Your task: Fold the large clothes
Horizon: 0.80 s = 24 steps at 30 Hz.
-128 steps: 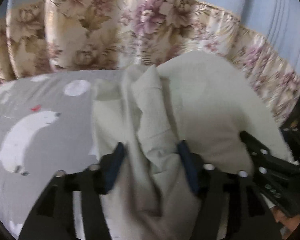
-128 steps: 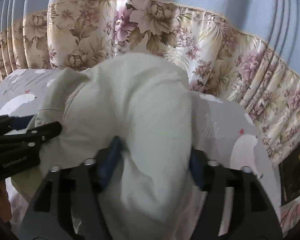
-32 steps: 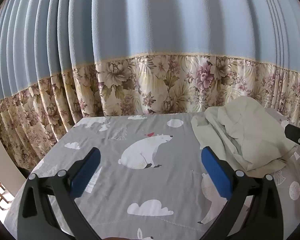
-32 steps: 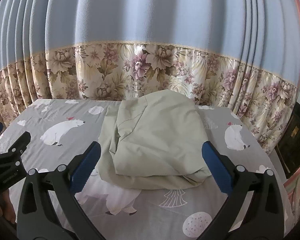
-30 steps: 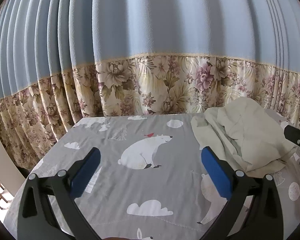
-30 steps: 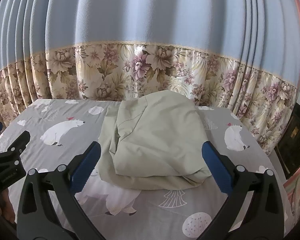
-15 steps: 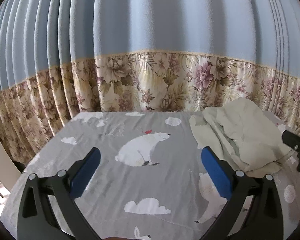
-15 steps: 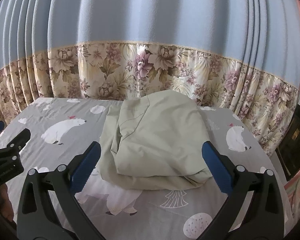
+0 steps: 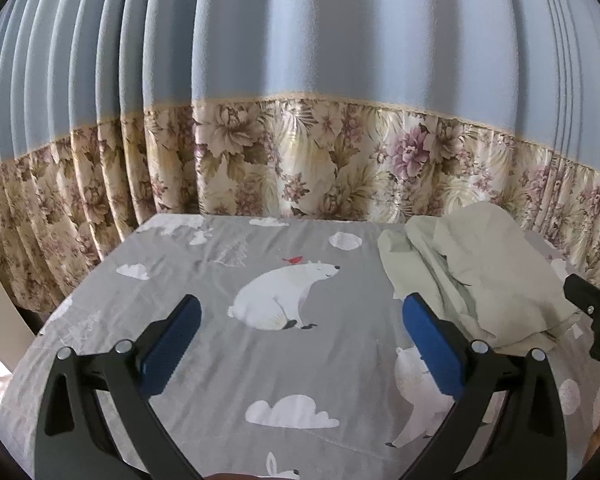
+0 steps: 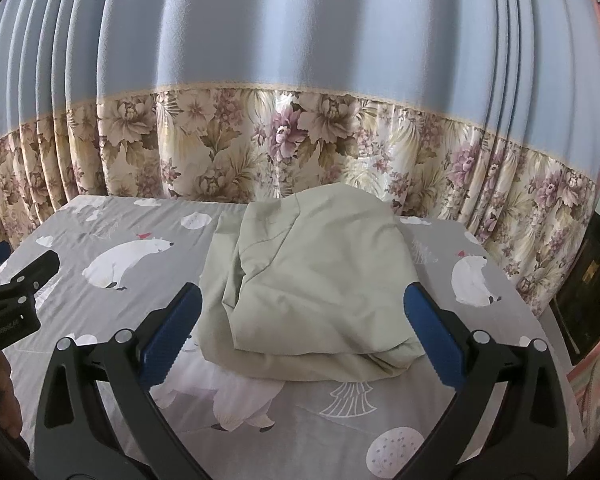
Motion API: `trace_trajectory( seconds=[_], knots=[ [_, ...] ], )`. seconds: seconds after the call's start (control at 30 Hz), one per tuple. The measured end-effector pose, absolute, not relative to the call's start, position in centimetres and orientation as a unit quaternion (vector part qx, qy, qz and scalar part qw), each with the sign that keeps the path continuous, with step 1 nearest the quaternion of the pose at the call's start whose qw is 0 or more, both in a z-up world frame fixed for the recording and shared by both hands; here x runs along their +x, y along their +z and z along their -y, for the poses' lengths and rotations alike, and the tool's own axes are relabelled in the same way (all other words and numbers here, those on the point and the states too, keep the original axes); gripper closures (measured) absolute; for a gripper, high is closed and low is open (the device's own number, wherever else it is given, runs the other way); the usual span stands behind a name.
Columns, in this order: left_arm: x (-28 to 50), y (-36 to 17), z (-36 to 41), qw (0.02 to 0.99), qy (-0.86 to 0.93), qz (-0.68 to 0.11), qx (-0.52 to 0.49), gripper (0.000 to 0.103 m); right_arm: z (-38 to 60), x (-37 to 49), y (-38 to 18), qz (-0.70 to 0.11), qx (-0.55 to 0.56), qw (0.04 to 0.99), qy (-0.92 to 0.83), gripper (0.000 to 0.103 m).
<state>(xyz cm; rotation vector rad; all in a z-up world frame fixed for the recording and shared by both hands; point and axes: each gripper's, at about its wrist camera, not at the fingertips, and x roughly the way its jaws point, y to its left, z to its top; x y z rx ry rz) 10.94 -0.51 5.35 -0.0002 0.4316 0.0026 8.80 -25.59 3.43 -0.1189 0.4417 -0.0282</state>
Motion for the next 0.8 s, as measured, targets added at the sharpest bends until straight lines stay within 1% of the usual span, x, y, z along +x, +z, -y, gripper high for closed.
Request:
trace_trajectory(
  seconds=[0.33,0.8],
  knots=[
    [10.67,5.53,0.68,0.979,0.004,-0.204,0.005,0.002,25.67,9.01,3.32,-0.227,-0.059,0.972,-0.018,0.003],
    [10.83,5.45,0.47,0.978,0.000,-0.209,-0.003,0.002,25.34,9.29,3.09,-0.227,-0.063,0.972,-0.020,0.003]
  ],
)
